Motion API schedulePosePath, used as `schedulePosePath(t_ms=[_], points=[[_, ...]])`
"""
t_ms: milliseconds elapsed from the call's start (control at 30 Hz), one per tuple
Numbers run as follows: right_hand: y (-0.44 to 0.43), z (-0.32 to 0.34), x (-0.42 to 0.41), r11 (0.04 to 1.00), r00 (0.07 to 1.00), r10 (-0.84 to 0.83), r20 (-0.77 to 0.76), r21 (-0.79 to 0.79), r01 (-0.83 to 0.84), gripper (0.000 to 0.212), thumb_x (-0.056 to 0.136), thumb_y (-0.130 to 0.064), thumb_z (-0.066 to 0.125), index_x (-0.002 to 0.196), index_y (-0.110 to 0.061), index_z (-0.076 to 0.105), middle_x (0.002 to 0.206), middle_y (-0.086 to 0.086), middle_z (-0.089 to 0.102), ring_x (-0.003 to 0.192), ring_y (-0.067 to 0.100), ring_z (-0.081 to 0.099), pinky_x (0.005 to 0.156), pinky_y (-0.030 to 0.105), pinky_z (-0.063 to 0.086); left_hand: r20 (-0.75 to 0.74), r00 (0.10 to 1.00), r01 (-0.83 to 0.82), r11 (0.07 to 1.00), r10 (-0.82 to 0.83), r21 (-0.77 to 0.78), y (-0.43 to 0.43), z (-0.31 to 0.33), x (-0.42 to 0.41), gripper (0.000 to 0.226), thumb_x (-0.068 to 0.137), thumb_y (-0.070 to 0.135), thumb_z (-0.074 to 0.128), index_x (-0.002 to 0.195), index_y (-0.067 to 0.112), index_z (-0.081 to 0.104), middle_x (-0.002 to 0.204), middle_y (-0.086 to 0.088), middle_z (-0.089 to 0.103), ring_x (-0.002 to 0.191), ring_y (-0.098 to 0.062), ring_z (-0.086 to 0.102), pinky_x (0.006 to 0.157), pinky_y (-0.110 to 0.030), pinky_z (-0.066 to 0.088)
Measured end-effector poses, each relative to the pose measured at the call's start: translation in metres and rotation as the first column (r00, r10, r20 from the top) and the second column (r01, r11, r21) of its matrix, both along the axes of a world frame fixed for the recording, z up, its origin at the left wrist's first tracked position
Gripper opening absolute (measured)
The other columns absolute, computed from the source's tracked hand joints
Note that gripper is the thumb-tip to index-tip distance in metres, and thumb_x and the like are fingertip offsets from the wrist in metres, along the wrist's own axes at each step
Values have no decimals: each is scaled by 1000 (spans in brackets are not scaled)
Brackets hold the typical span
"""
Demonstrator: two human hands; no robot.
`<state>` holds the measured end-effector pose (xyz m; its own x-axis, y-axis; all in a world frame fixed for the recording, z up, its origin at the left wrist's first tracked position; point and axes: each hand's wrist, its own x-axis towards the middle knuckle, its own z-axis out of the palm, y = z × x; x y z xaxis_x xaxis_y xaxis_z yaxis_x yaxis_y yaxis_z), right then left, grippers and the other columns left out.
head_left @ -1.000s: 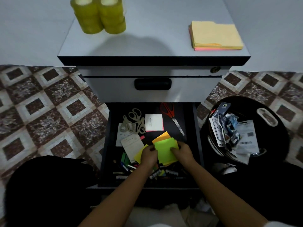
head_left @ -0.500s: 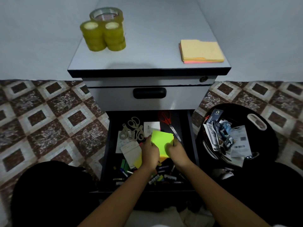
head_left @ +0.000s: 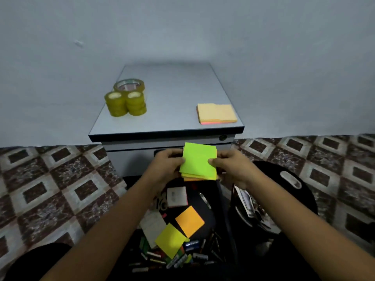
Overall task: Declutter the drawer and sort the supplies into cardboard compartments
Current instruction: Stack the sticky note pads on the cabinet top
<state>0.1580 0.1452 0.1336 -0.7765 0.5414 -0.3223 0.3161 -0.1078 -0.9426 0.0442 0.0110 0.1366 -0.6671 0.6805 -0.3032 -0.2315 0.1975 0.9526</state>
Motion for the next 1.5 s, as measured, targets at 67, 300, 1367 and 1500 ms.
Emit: schedulePosePath(t_ms=[67,300,1367,1500], points=[[10,30,-3,999,1000,9,-12,42,-9,8,89,-3,58,89,-3,65,82,12,61,64,16,57,54,20,47,13,998,56,998,-56,26,9,29,-10,21,92,-7,44,103,2,58,75,-6,66,62,-13,61,49,-19,53],[49,113,-34,991,991,-92,-94,85,100,8,86,6,59,82,0,55,74,14,58,51,18,59,47,24,52,15,999,34,999,-34,9,63,104,-46,22,92,-5,45,79,10,55,61,-2,64,45,-6,61,69,-26,56],[167,73,-155,648,930,-279,239,761,-1,39,84,-9,60,59,-13,30,61,1,34,74,20,45,45,17,24,-234,972,-77,964,16,-253,195,80,-130,26,87,-8,52,67,5,41,66,-12,44,54,-18,44,33,-18,42],[157,82,-144,665,950,-253,182,746,35,25,85,-9,62,66,2,50,66,17,49,61,24,49,62,29,42,-301,953,-66,966,-13,-251,184,84,-132,27,87,-3,56,67,6,41,63,-11,41,51,-18,41,48,-25,37]])
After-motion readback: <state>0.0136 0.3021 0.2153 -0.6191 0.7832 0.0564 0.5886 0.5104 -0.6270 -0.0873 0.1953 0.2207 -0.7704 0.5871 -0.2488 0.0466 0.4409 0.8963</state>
